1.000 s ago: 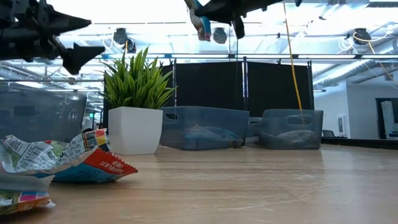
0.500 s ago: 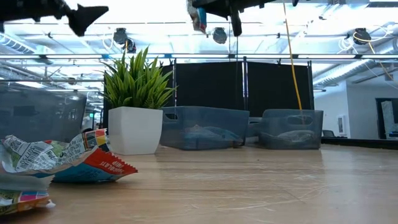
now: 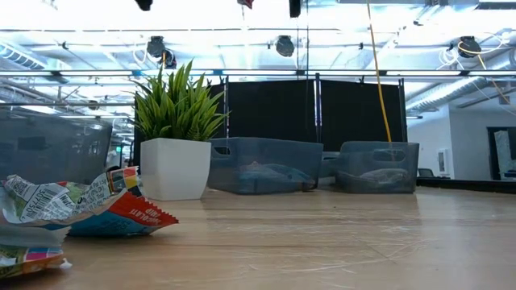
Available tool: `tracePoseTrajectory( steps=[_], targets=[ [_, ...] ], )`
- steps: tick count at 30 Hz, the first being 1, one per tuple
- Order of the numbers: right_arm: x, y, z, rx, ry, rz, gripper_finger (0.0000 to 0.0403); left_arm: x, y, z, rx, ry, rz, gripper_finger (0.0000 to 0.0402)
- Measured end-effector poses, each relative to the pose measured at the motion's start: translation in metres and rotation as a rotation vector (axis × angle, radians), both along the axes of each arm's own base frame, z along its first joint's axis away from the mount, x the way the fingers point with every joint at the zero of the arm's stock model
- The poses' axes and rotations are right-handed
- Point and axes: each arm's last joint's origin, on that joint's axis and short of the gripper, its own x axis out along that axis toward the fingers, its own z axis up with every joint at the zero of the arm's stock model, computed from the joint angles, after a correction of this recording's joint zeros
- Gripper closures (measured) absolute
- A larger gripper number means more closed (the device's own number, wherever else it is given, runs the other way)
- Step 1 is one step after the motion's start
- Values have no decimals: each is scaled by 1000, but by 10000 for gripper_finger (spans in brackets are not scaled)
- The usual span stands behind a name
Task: Pick and place Granola Bars by type
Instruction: Put the red granola bar into the bottom black bin
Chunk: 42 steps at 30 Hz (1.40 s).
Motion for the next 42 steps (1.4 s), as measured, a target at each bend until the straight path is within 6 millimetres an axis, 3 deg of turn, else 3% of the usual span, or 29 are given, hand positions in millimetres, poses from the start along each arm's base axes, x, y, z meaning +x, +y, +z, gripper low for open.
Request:
tracePoseTrajectory(
  steps=[9, 17, 26, 31, 34, 42],
  targets=[
    [11, 3, 2, -8, -5, 56, 402, 39, 6, 22, 35, 59, 37, 23],
    [10, 4, 2, -16, -3, 79, 402, 69, 9, 26, 33, 147, 30, 23],
    [10, 5, 1, -29, 12, 108, 402, 88, 11, 41, 34, 133, 28, 23],
    [10, 5, 1, -33, 12, 111, 402, 97, 11, 39, 15, 148, 15, 27],
    [10, 5, 1, -33, 13, 113, 402, 100, 11, 37, -27, 157, 2, 50],
    [10, 6, 1, -51, 14, 134, 402, 99, 11, 39, -18, 133, 37, 159]
  ],
)
